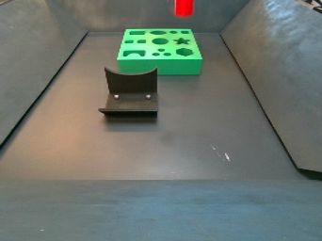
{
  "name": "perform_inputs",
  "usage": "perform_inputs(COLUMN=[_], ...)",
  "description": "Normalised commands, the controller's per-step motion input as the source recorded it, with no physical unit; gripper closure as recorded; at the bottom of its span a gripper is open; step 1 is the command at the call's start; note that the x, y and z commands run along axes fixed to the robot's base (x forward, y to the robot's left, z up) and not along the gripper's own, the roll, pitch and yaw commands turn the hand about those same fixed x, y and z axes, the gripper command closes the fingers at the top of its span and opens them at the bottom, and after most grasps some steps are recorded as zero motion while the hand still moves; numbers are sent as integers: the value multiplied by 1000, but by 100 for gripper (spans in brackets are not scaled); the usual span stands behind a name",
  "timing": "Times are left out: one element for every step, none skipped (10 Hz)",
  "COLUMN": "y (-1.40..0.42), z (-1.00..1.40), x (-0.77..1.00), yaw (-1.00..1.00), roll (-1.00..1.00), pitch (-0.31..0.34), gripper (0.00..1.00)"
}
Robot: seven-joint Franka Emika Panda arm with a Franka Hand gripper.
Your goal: Insert the hexagon object.
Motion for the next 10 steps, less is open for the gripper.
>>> perform_inputs(y=[0, -17, 60, 331, 534, 603, 569, 383, 134, 114], z=[-454, -363, -334, -320, -380, -434, -503, -546, -466, -397], x=[0, -54, -160, -223, -177, -74, 0, 186, 177, 169], yaw=[0, 0, 0, 0, 40, 40, 0, 0, -91, -97], roll=[67, 0, 0, -19, -14, -21, -47, -77, -180, -197], pitch=[64, 0, 0, 0, 0, 26, 29, 27, 0, 0], gripper=[100, 100, 100, 100, 100, 100, 100, 100, 100, 100])
